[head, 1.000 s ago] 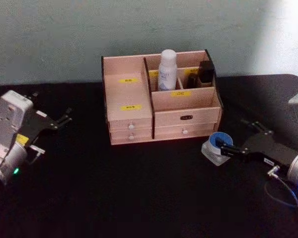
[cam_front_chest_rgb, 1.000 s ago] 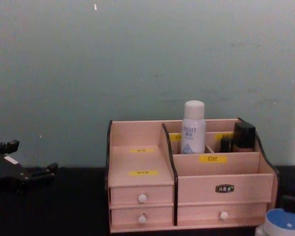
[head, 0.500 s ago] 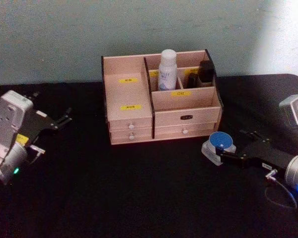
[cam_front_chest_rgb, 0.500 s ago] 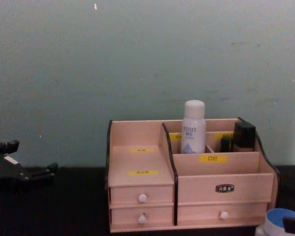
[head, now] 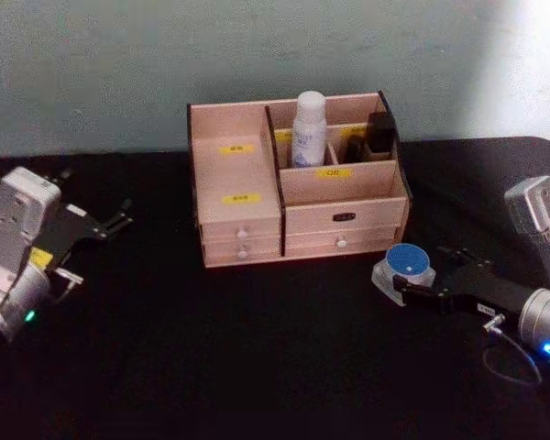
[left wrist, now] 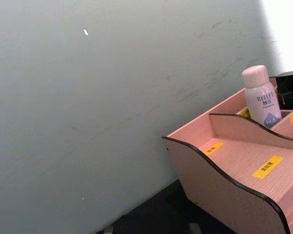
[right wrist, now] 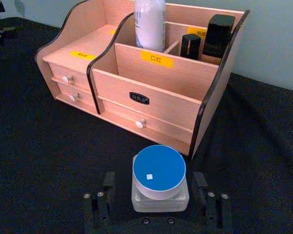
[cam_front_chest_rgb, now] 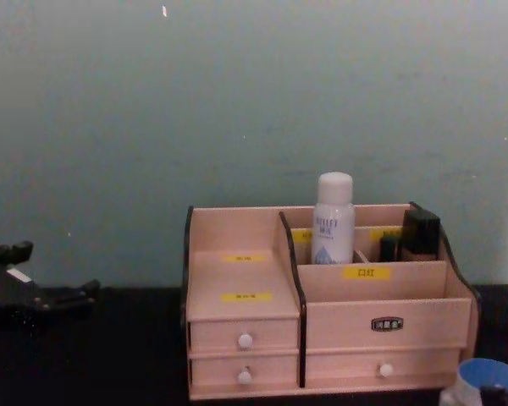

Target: Pick up the facial cleanser and watermelon frost from the table and place them into the tiered storage box.

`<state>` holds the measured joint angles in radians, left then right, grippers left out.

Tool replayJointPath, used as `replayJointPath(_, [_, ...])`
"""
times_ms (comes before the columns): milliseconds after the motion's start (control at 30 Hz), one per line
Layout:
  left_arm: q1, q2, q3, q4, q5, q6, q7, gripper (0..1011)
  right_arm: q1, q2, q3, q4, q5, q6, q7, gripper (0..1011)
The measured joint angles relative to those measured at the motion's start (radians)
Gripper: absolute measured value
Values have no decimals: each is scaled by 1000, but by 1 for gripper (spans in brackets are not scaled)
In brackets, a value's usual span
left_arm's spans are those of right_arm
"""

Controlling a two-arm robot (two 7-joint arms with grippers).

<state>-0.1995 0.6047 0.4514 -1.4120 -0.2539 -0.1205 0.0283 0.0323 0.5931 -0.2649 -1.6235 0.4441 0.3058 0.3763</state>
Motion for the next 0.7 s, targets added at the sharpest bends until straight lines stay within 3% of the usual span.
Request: replayJointPath(700, [0,0,0,0,0,0,0,1001,36,-10,-28,42,-13,-9,1,1000])
